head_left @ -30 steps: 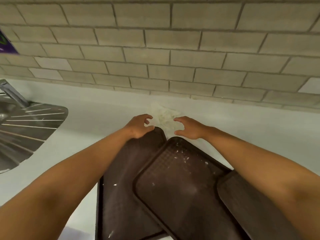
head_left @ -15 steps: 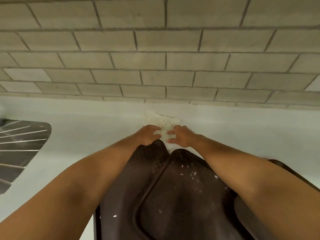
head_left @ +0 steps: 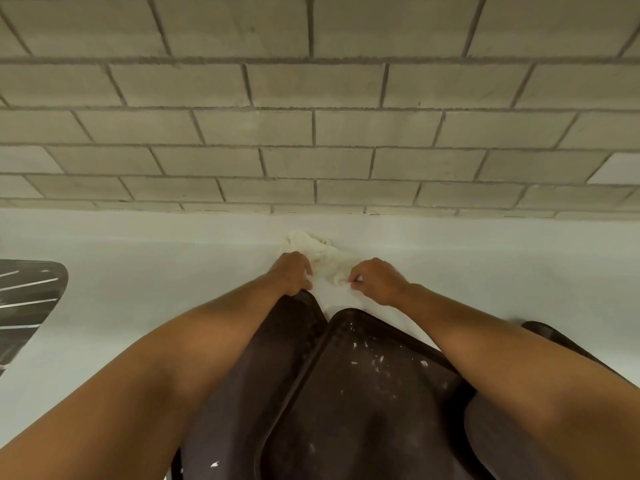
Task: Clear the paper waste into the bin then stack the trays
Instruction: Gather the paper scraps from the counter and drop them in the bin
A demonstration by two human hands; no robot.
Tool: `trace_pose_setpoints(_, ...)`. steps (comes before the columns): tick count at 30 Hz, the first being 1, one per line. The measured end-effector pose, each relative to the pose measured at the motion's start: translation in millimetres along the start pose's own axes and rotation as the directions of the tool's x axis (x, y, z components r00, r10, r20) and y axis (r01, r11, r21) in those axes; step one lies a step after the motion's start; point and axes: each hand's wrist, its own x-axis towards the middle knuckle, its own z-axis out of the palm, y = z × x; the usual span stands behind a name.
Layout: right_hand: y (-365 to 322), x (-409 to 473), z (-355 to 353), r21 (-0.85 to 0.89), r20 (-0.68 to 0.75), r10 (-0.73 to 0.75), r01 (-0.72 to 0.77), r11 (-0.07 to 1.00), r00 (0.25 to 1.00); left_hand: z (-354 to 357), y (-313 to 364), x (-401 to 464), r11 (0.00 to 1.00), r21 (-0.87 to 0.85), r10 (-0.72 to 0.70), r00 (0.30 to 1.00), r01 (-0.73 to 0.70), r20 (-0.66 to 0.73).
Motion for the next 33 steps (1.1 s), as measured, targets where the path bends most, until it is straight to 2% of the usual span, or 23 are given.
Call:
trace_pose_setpoints(4, 15, -8, -17, 0.050, 0.105, 0.012, -0.018, 0.999, 0.994, -4, -6, -3, 0.993, -0.025, 0.116, 0.993, -0.116, 0.032)
trace_pose_setpoints(7, 18, -14, -37, 0.099, 0.172, 0.051, -0.069, 0.993, 0.984, -9, -9, -5, 0.978, -0.124, 0.165, 0.986, -0.165, -0.016)
trace_pose_setpoints(12, 7, -16, -72, 0.064, 0.139, 0.059, -0.069, 0.996, 0.989, -21, -2, -7, 0.949, -0.227, 0.183, 0.970, -0.217, -0.162)
trace_pose_setpoints(16, -2, -22, -86, 0.083, 0.097, 0.022, -0.031, 0.996, 0.995, -25, 12, -4, 0.936, -0.277, 0.176, 0.971, -0.217, -0.164)
trace_pose_setpoints(18, -5, -27, -89, 0.098, 0.074, 0.014, -0.021, 0.995, 0.997, -22, 21, 1, 0.948, -0.261, 0.158, 0.981, -0.184, -0.115)
trace_pose_setpoints(22, -3, -41, -85, 0.130, 0.050, 0.016, -0.023, 0.991, 0.999, -8, 35, 8, 0.993, -0.024, 0.116, 0.993, -0.116, 0.007)
trace_pose_setpoints(24, 2, -49, -82, 0.123, 0.058, 0.013, -0.020, 0.992, 0.998, 1, 37, 10, 0.997, 0.011, 0.075, 0.996, -0.076, 0.043)
trace_pose_setpoints(27, 11, -62, -77, 0.128, 0.070, 0.021, -0.030, 0.991, 0.997, 10, 39, 9, 0.998, 0.003, 0.068, 0.998, -0.068, 0.002)
trace_pose_setpoints(33, 24, -76, -77, 0.131, 0.069, 0.028, -0.037, 0.991, 0.997, -5, 35, 3, 0.983, -0.130, 0.123, 0.990, -0.130, -0.062)
